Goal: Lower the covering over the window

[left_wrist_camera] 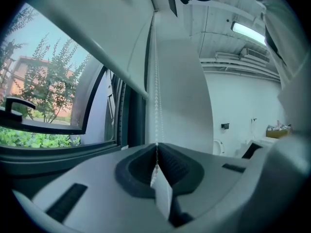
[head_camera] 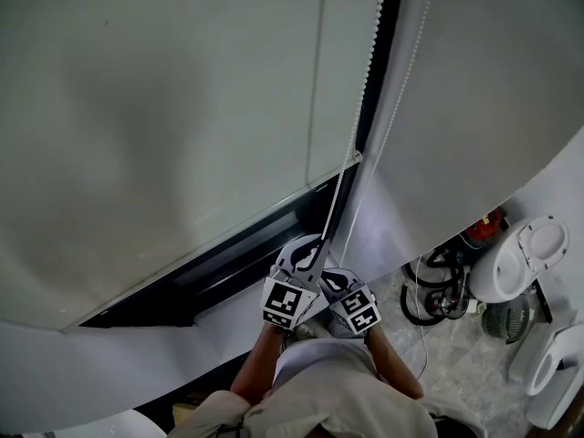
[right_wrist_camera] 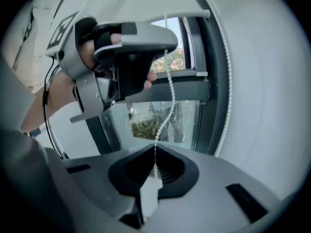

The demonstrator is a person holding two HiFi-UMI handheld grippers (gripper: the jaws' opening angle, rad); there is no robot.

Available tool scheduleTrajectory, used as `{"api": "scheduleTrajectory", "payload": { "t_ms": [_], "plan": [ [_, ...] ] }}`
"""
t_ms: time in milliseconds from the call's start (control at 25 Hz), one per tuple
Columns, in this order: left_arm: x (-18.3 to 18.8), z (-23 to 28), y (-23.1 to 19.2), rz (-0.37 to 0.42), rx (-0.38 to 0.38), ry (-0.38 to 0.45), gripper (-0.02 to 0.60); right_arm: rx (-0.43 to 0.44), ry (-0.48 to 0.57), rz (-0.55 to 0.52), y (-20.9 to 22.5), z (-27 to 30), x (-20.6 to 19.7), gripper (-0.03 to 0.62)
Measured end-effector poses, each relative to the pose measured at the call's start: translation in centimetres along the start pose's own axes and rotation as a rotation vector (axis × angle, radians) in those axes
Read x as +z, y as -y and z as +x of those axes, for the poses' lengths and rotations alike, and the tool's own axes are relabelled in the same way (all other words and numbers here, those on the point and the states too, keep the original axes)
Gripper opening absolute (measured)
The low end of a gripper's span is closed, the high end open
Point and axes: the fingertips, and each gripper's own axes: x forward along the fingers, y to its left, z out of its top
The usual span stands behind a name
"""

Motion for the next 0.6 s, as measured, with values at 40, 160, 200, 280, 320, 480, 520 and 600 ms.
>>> {"api": "scheduleTrajectory", "payload": {
  "t_ms": [40,160,200,280,320,480,520,600],
  "plan": [
    [-0.1,-0.1,0.0,0.003,0.001,-0.002,0.020,-0.007,0.016,0.002,0.1,-0.6,0.6,0.006],
    [-0.2,-0.3,0.1,0.009,0.005,-0.006,0.020,-0.018,0.088,-0.012,0.5,-2.5,3.2,0.046],
    [-0.2,-0.3,0.0,0.011,0.007,-0.007,0.020,-0.017,0.112,-0.013,0.6,-3.2,4.2,0.069],
    [-0.2,-0.4,0.0,0.014,0.010,-0.007,0.020,-0.014,0.165,-0.010,0.7,-4.6,6.4,0.095],
    [-0.2,-0.4,-0.1,0.015,0.012,-0.007,0.019,-0.016,0.194,-0.012,0.8,-5.4,7.5,0.101],
    [-0.2,-0.7,0.0,0.017,0.015,-0.004,0.020,-0.045,0.301,-0.042,1.3,-8.2,12.0,0.101],
    [-0.2,-0.7,0.0,0.017,0.015,-0.005,0.019,-0.053,0.323,-0.053,1.4,-8.9,13.0,0.101],
    [-0.2,-0.7,0.1,0.019,0.014,-0.006,0.020,-0.065,0.364,-0.079,1.5,-10.1,15.2,0.101]
  ]
}}
